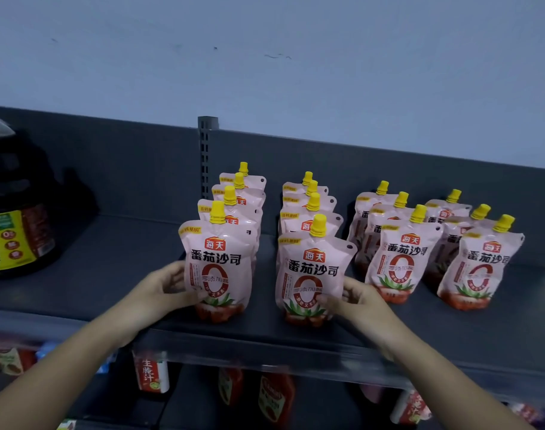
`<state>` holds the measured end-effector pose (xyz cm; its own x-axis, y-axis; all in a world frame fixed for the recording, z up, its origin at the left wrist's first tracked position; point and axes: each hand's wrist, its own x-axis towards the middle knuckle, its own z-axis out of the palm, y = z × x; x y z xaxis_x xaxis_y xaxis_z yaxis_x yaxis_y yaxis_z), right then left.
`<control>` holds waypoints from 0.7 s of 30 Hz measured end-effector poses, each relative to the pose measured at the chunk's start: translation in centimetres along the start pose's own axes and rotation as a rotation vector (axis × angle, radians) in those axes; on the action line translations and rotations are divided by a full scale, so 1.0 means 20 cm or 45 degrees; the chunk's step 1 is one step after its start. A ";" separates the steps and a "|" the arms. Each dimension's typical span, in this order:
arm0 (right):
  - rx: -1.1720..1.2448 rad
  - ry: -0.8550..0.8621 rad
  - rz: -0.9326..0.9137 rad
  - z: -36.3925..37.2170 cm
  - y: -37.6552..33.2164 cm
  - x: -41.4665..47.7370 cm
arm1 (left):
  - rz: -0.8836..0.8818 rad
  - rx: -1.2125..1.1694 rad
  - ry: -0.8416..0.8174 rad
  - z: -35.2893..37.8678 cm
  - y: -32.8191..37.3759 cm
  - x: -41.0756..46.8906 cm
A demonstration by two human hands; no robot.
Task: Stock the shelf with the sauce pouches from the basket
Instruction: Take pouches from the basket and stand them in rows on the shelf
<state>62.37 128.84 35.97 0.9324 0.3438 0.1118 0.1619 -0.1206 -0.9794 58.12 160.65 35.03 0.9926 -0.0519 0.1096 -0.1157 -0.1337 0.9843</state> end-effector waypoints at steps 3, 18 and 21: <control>-0.037 0.068 -0.058 0.00 0.02 0.00 | 0.221 0.289 0.469 0.04 -0.03 -0.09; 0.235 0.015 -0.238 0.06 -0.24 -0.21 | 0.723 0.372 -0.009 0.74 0.17 -0.19; 0.313 -0.029 -0.353 0.05 -0.25 -0.25 | 0.690 0.096 -0.047 0.78 0.18 -0.19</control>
<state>56.59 128.61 40.12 0.8560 0.3529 0.3777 0.3224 0.2066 -0.9238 53.36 144.96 36.08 0.7882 -0.1677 0.5921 -0.6139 -0.1485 0.7753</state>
